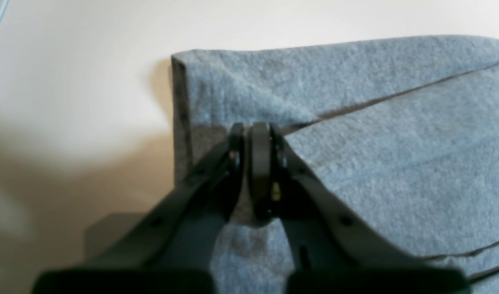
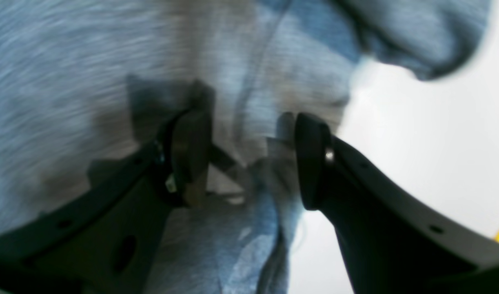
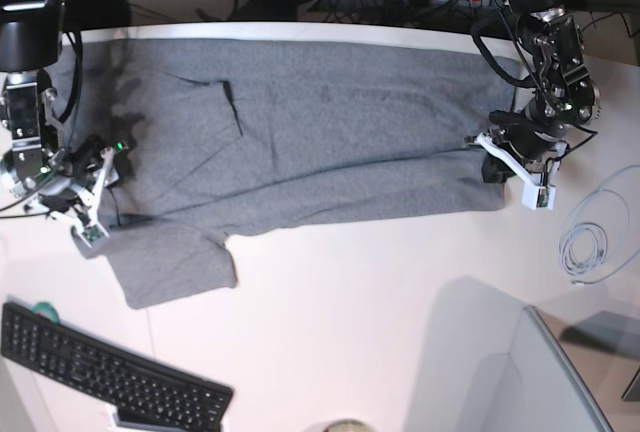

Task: Layout the t-shirt on the table in an organized manner, then fold the t-shirt properly
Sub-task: 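Lower the folded hem and open both grippers, withdrawing the right gripper, then grasp the shirt's folded edge near the sleeve with the right gripper, then hold both shirt ends and pull them apart to straighten the fold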

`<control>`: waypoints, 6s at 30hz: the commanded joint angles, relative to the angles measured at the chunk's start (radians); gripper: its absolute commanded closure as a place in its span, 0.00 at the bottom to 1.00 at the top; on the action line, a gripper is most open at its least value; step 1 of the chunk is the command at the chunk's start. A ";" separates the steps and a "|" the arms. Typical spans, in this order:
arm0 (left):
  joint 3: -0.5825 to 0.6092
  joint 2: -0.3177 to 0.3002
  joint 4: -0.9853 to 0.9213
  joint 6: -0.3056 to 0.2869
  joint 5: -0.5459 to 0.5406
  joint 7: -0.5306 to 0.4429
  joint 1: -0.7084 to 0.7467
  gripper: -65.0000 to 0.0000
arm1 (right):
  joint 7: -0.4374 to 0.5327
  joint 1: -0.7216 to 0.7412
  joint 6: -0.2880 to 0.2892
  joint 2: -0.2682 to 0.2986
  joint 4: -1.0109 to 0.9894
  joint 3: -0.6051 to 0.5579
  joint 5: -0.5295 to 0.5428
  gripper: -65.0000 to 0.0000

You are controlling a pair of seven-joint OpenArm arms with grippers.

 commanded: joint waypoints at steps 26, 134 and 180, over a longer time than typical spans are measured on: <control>-0.006 -0.020 0.014 -0.002 -0.013 -0.020 -0.010 1.00 | 0.008 0.028 -0.020 0.043 0.015 0.136 0.003 0.99; -0.008 -0.051 0.085 -0.002 -0.019 -0.019 -0.013 1.00 | -0.202 0.137 -0.195 -0.072 0.170 0.147 0.009 1.00; -0.006 -0.063 0.083 -0.002 -0.014 -0.020 0.011 1.00 | -0.251 0.060 -0.079 -0.103 0.061 0.236 0.009 0.57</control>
